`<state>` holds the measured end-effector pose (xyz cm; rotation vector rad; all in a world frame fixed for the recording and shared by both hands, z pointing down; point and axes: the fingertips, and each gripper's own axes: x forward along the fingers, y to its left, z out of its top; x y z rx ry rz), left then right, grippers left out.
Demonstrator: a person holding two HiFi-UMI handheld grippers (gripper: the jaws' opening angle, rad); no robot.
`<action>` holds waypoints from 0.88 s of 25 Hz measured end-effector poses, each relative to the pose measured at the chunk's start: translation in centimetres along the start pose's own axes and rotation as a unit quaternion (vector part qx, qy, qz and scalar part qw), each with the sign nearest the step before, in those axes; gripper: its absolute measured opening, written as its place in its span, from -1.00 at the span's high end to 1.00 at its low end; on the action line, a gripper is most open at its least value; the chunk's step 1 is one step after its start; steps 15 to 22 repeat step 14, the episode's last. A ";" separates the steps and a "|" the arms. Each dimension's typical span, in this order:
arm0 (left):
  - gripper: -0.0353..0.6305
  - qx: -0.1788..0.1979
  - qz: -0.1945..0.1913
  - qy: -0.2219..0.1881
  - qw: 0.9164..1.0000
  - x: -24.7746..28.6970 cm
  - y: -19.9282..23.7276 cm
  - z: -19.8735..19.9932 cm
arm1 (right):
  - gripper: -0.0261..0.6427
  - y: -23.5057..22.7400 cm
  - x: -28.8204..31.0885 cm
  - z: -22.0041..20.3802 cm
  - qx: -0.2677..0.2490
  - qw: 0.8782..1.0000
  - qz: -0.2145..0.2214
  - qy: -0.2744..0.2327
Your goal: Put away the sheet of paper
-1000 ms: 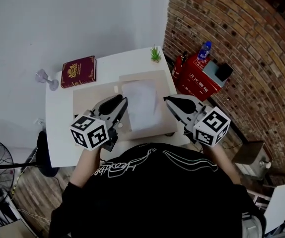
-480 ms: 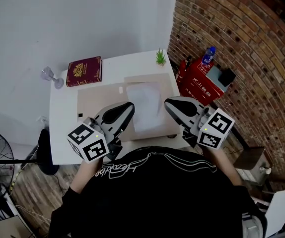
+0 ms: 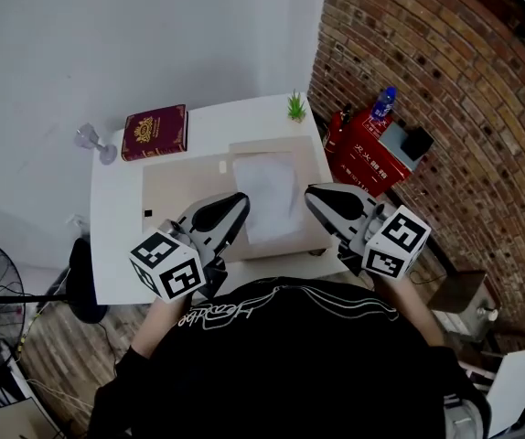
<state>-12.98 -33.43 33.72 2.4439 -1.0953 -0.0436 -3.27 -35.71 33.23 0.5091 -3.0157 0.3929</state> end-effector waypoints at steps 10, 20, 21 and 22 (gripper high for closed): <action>0.76 -0.005 0.009 0.014 1.000 0.1 1.3 -0.9 | 0.92 -0.4 0.6 -1.4 0.011 1.000 -0.008 0.010; 0.76 -0.003 0.011 0.016 1.000 0.1 1.5 -0.9 | 0.92 -0.4 0.5 -1.3 0.009 1.000 -0.010 0.009; 0.76 -0.003 0.011 0.016 1.000 0.1 1.5 -0.9 | 0.92 -0.4 0.5 -1.3 0.009 1.000 -0.010 0.009; 0.76 -0.003 0.011 0.016 1.000 0.1 1.5 -0.9 | 0.92 -0.4 0.5 -1.3 0.009 1.000 -0.010 0.009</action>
